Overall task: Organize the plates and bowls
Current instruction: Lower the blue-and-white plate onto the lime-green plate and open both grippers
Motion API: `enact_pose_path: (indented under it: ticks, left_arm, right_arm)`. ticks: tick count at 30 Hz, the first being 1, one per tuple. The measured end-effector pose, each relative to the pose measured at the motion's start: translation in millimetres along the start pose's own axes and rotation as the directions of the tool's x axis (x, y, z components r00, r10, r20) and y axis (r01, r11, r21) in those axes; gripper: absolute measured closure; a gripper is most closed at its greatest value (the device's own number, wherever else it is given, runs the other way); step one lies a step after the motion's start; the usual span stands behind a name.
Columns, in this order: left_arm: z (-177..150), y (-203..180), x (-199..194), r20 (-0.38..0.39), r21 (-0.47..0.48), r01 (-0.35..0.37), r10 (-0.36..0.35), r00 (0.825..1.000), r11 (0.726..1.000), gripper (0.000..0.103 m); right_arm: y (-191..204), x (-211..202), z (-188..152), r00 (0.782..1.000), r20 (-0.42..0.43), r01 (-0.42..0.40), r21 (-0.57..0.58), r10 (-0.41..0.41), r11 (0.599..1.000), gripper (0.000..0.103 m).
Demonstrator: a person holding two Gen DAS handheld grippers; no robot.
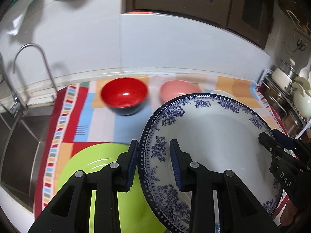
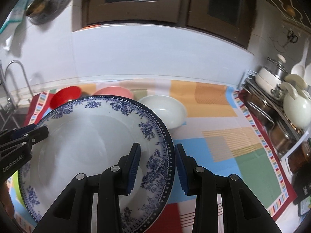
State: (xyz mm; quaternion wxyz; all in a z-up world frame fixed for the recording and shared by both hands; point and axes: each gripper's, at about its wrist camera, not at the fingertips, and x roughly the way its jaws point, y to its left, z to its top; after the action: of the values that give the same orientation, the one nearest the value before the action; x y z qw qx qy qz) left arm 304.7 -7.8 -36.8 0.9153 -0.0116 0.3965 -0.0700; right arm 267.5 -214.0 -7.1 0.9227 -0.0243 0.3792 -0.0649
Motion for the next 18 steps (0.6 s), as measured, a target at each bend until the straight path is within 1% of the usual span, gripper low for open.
enact_pose_path:
  ticks: [8, 18]
  left_arm:
    - [-14.2, 47.1, -12.6, -0.008, -0.049, -0.056, 0.056, 0.998, 0.997, 0.07]
    - [-32.5, 97.2, -14.7, -0.051, -0.101, -0.119, 0.114, 0.992, 0.988, 0.07]
  right_arm:
    - [47.2, -1.3, -2.4, 0.998, 0.0, -0.061, -0.047, 0.061, 0.997, 0.066]
    - [103.3, 3.7, -7.1, 0.992, -0.027, -0.127, -0.102, 0.125, 0.987, 0.066]
